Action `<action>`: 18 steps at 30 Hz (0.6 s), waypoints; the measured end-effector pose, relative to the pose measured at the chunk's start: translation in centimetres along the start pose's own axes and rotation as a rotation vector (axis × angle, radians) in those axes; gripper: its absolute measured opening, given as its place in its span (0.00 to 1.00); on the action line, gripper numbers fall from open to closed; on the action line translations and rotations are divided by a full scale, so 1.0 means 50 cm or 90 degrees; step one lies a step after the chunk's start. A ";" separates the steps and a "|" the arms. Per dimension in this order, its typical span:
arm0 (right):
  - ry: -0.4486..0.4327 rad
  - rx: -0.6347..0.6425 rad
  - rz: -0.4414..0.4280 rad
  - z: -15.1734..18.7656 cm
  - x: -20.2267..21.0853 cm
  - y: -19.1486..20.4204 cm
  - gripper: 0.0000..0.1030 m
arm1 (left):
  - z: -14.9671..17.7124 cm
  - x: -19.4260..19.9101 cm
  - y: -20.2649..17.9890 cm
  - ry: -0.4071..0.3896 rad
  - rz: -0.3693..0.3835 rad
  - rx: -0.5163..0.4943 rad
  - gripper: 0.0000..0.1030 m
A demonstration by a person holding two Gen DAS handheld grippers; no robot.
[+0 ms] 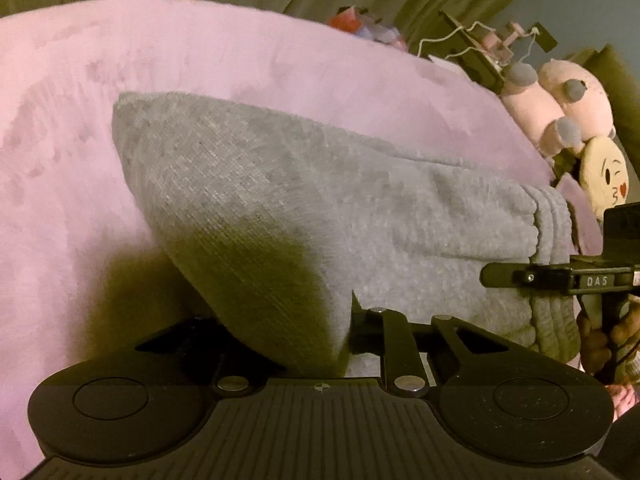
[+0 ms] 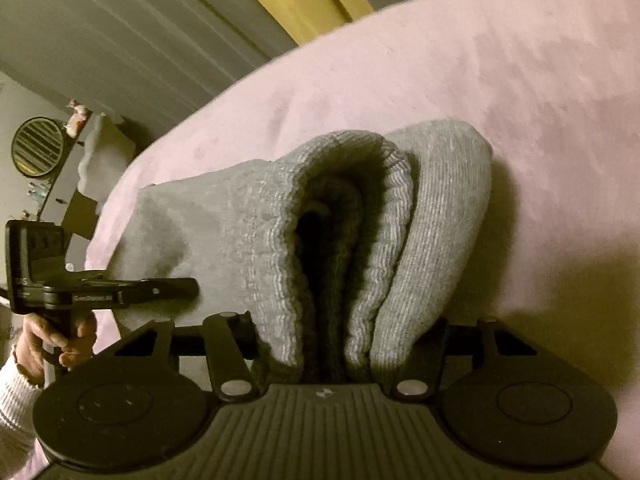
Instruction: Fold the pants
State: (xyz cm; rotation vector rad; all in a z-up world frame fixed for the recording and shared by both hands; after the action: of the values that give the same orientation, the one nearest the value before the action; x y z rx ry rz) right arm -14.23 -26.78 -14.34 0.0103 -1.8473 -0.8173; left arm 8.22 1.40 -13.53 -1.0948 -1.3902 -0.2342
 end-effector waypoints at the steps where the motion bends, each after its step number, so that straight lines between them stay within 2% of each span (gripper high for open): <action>1: -0.005 0.006 -0.001 0.001 0.009 0.009 0.54 | -0.001 0.010 -0.004 -0.003 0.002 0.001 0.21; 5: -0.011 0.031 0.003 -0.006 0.038 0.048 0.53 | -0.011 0.052 -0.019 -0.026 -0.002 -0.011 0.21; 9: -0.028 0.058 0.016 -0.047 0.061 0.084 0.53 | -0.049 0.098 -0.015 -0.068 -0.009 -0.004 0.21; 14: -0.063 0.092 0.028 -0.133 0.076 0.128 0.53 | -0.129 0.132 0.013 -0.108 -0.029 0.015 0.21; 18: -0.077 0.105 0.040 -0.211 0.060 0.151 0.53 | -0.192 0.130 0.045 -0.120 -0.047 0.043 0.21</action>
State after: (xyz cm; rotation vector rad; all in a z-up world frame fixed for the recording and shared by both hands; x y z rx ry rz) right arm -4.10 -27.69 -5.74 0.0072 -2.0141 -0.6315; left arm 17.77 -1.44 -7.17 -1.0305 -1.5969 -0.1390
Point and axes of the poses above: each gripper's, at about its wrist camera, not at the fingertips, and x roughly against the way its jaws point, y to its left, z to its underside, the point moved 3 cm from there along -x, roughly the way its jaws point, and after that the axes turned 13 degrees about y, right-handed, at the moved point
